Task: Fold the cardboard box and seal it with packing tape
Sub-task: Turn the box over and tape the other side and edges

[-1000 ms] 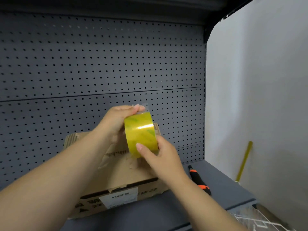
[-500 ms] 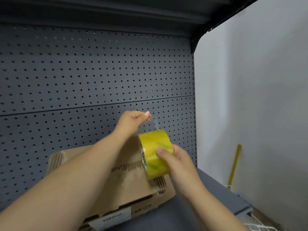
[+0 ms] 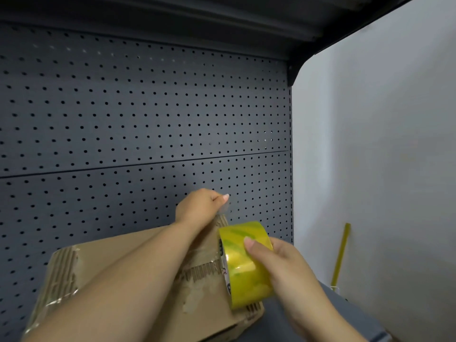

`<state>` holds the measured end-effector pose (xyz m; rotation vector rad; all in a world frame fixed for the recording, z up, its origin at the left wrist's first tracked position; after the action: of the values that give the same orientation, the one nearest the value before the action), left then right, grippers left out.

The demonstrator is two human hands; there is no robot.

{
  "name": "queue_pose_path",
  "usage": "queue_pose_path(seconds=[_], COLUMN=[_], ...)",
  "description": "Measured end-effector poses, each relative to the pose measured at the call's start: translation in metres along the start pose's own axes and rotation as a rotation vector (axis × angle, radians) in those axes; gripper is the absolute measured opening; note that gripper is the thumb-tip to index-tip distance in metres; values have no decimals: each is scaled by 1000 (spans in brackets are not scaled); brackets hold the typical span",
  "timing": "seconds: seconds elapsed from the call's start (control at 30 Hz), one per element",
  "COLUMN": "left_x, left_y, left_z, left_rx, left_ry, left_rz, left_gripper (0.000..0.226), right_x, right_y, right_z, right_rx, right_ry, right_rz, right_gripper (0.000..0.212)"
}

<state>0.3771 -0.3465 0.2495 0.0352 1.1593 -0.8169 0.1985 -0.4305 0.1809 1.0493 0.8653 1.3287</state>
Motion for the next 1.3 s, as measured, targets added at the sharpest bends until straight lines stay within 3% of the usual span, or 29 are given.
queue_pose_path(seconds=[0.33, 0.53, 0.7, 0.8, 0.87, 1.0, 1.13, 1.2, 1.3], left_x=[26, 36, 30, 22, 23, 34, 41, 43, 53], left_y=[19, 35, 38, 24, 16, 11, 5, 5, 1], left_z=[12, 15, 9, 11, 13, 13, 7, 3, -6], left_rx=[-150, -266, -341, -214, -131, -94, -16, 14, 44], left_ry=[136, 262, 247, 153, 120, 246, 406, 438, 505], left_rz=[208, 160, 96, 105, 131, 124, 94, -28, 68], left_gripper=[49, 40, 29, 16, 25, 50, 34, 36, 47], right_x=[-4, -9, -11, -12, -12, -12, -12, -10, -8], right_y=[0, 2, 0, 2, 3, 3, 2, 1, -3], right_z=[16, 16, 13, 12, 12, 11, 11, 10, 9], right_rx=[36, 76, 94, 91, 89, 96, 91, 94, 114], right_ry=[-57, -58, -68, -86, -91, -95, -82, -56, -10], right_rz=[-111, -156, -174, -174, -177, -172, -165, -164, -136], right_gripper=[32, 33, 30, 28, 29, 29, 31, 34, 33])
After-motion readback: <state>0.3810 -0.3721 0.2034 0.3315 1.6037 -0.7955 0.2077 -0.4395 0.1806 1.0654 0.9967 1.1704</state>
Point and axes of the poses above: each hand's wrist, its own z-axis towards the middle knuckle, its own x-axis out of the palm, y = z × x, the point moved 10 cm from there along z, towards the middle knuckle, and after that the axes turned 8 degrees about y, right-handed, at the moved point
